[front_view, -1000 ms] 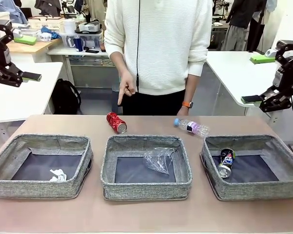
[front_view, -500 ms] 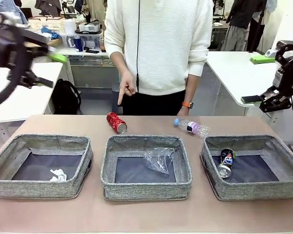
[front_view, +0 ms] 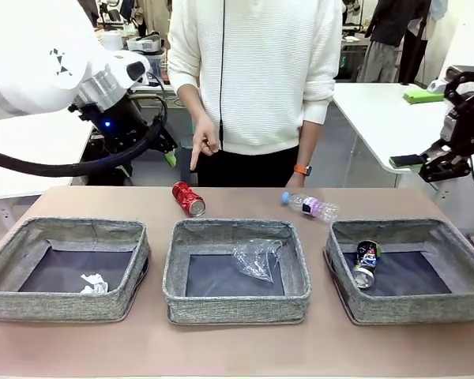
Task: Sort the waste into the appropriate baskets.
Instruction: Pick up the waste item pointed out by the person.
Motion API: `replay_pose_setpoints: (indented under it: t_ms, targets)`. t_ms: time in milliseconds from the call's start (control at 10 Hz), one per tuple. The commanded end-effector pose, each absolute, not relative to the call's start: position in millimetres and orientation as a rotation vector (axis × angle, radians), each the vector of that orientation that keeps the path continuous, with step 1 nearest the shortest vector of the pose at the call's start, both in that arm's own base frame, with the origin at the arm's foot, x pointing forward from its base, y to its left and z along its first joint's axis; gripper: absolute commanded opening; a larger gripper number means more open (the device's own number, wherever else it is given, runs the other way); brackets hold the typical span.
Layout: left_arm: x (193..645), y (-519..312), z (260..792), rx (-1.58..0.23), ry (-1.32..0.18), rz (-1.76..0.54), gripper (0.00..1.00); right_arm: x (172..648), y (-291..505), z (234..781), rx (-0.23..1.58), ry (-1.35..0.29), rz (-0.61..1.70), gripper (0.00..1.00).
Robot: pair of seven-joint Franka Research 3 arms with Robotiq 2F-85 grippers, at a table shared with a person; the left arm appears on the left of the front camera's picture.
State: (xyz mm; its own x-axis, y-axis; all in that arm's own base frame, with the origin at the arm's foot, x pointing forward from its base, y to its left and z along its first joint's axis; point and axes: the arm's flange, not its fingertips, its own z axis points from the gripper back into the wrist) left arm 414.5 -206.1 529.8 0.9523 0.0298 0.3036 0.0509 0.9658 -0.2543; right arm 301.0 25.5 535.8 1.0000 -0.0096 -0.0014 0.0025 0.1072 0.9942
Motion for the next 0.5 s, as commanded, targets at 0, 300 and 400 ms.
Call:
replay_pose_setpoints:
  t_ms: [0, 300, 400]
  targets:
    - [406, -206, 537, -0.297, -0.374, -0.018, 1.00, 301, 25, 538, 1.486, -0.017, 0.002, 1.00]
    - [415, -207, 534, -0.285, -0.321, -0.028, 1.00, 301, 25, 538, 1.486, -0.017, 0.002, 1.00]
    - [437, -216, 527, -0.262, -0.229, -0.007, 1.00, 301, 25, 538, 1.486, -0.017, 0.002, 1.00]
